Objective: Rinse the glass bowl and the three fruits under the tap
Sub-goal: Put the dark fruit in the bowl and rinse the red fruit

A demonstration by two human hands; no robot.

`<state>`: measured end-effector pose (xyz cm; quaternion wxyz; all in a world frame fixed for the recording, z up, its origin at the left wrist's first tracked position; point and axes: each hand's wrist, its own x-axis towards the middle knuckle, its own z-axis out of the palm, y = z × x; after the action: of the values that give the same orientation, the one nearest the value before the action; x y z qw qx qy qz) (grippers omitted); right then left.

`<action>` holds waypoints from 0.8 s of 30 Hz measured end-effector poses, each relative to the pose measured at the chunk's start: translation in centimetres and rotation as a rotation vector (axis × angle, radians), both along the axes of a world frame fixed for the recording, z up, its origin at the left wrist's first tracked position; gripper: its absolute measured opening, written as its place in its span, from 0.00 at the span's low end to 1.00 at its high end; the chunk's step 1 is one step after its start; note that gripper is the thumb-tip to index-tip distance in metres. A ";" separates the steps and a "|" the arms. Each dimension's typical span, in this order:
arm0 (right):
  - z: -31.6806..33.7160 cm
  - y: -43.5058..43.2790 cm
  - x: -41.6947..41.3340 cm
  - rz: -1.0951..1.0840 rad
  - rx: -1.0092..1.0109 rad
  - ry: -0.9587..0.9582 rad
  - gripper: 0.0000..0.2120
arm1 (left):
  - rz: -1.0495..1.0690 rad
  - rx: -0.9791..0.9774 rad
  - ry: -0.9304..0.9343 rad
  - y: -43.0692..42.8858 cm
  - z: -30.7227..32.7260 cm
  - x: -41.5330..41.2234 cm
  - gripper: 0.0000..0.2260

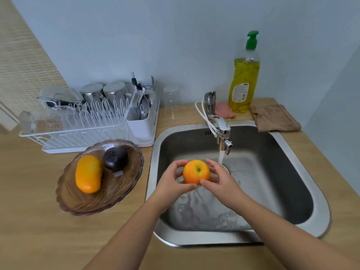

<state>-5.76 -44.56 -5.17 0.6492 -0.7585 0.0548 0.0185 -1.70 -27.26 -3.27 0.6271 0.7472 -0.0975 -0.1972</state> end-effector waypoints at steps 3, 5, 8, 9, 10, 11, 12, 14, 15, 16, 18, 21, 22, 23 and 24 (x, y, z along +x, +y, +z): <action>0.6 0.4 0.2 0.028 -0.013 -0.014 0.23 | -0.030 0.068 -0.068 0.6 0.1 0.0 0.30; 1.0 0.5 0.4 0.033 -0.039 -0.058 0.24 | -0.048 0.092 -0.094 0.8 0.3 0.0 0.29; 1.0 0.6 0.6 0.025 -0.087 -0.097 0.26 | -0.052 0.079 -0.073 0.9 0.7 0.0 0.26; 0.8 0.6 0.6 0.023 -0.105 -0.104 0.26 | -0.048 0.074 -0.066 0.9 0.7 -0.1 0.24; 0.5 0.6 0.6 0.029 -0.114 -0.111 0.26 | -0.038 0.076 -0.065 0.8 0.7 -0.1 0.23; 0.3 0.7 0.5 0.038 -0.119 -0.117 0.26 | -0.022 0.082 -0.068 0.8 0.6 -0.2 0.22; 0.2 0.6 0.5 0.049 -0.126 -0.123 0.25 | -0.006 0.085 -0.073 0.7 0.5 -0.2 0.22; 0.2 0.5 0.5 0.061 -0.152 -0.147 0.24 | 0.014 0.079 -0.081 0.7 0.4 -0.3 0.24; 0.4 0.4 0.5 0.059 -0.167 -0.162 0.24 | 0.015 0.067 -0.085 0.8 0.4 -0.3 0.25; 0.6 0.3 0.6 0.053 -0.189 -0.177 0.25 | 0.012 0.058 -0.092 0.8 0.4 -0.3 0.26; 0.7 0.2 0.6 0.029 -0.273 -0.215 0.29 | 0.008 0.055 -0.108 0.8 0.4 -0.2 0.26; 0.1 0.4 0.2 0.015 -0.410 -0.244 0.31 | 0.010 0.067 -0.103 0.7 0.2 -0.2 0.25; -0.1 0.4 0.0 0.014 -0.411 -0.239 0.31 | 0.009 0.068 -0.094 0.6 0.1 -0.3 0.24; -0.2 0.3 -0.1 0.012 -0.402 -0.234 0.31 | 0.011 0.069 -0.085 0.6 -0.1 -0.4 0.24; -0.3 0.3 -0.1 0.011 -0.399 -0.234 0.31 | 0.017 0.070 -0.078 0.6 -0.2 -0.6 0.24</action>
<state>-5.89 -44.25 -5.46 0.4881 -0.8690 -0.0224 -0.0775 -2.26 -26.70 -3.45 0.5979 0.7766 -0.1086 -0.1661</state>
